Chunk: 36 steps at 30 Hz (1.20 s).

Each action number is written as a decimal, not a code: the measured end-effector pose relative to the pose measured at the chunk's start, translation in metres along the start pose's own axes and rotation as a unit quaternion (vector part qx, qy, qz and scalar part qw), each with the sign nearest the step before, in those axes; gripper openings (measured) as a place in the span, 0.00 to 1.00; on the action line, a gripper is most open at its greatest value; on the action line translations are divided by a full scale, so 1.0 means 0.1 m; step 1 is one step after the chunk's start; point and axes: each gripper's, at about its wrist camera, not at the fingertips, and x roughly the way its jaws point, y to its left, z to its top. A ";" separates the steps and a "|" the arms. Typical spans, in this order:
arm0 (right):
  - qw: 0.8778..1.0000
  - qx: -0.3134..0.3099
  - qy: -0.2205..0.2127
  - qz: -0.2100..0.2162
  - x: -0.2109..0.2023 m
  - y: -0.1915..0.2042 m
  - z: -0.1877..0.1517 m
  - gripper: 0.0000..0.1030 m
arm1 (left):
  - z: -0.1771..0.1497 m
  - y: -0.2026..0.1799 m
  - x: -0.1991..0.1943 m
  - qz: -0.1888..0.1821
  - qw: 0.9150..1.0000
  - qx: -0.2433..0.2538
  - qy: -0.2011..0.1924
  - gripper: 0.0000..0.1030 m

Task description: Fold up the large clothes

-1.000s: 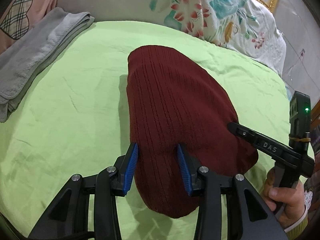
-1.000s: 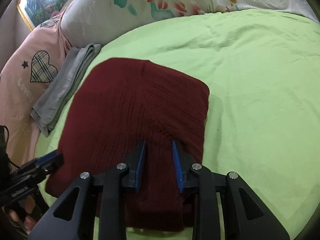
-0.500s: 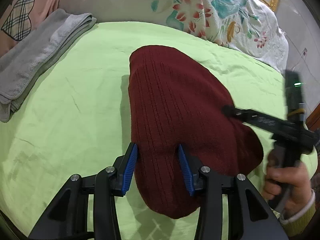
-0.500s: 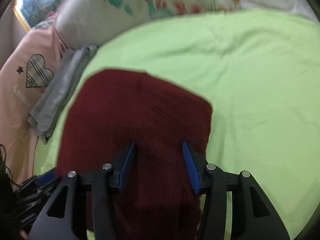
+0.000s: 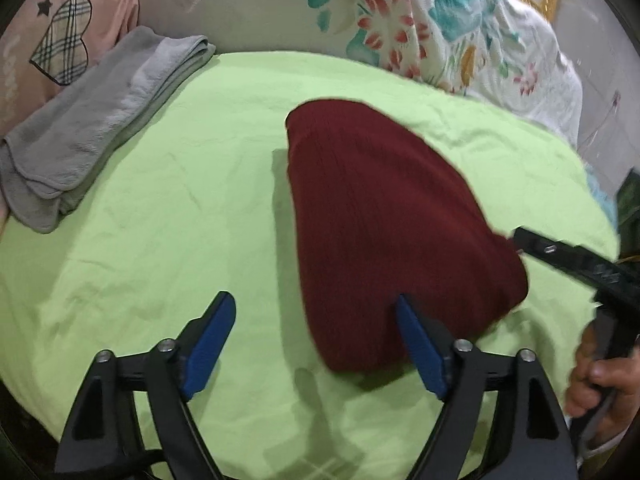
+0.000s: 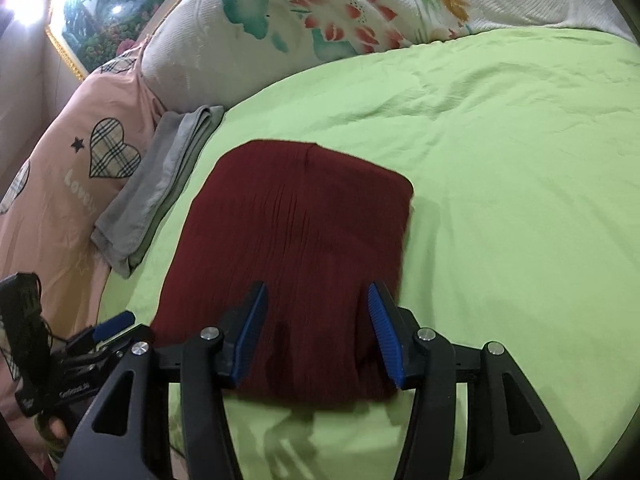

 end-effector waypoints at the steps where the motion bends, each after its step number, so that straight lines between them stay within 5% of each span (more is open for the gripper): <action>1: 1.000 -0.005 0.000 0.000 -0.06 0.02 -0.05 0.55 | -0.05 -0.01 -0.02 0.003 1.000 0.006 0.001 0.81; 6: 0.998 -0.053 0.003 -0.018 -0.32 0.09 -0.38 0.77 | -0.39 -0.05 -0.18 0.045 0.999 0.024 0.001 0.82; 12: 0.997 -0.066 0.020 -0.027 -0.51 0.03 -0.78 0.77 | -0.91 -0.17 -0.33 0.066 0.997 0.029 0.009 0.82; 16: 0.997 -0.062 0.031 -0.046 -0.58 -0.06 -0.95 0.77 | -1.12 -0.34 -0.38 0.082 0.993 0.082 0.031 0.82; 22: 0.995 -0.077 0.024 -0.055 -0.72 -0.05 -0.93 0.77 | -0.93 -0.28 -0.58 0.080 0.995 0.067 -0.002 0.83; 29: 0.992 -0.119 0.000 -0.036 -0.99 0.18 -0.79 0.79 | -0.60 -0.14 -1.05 0.082 0.991 0.061 -0.084 0.84; 36: 0.990 -0.140 0.001 -0.028 -1.04 0.29 -0.76 0.82 | -0.54 -0.08 -0.98 0.132 0.986 0.072 -0.077 0.88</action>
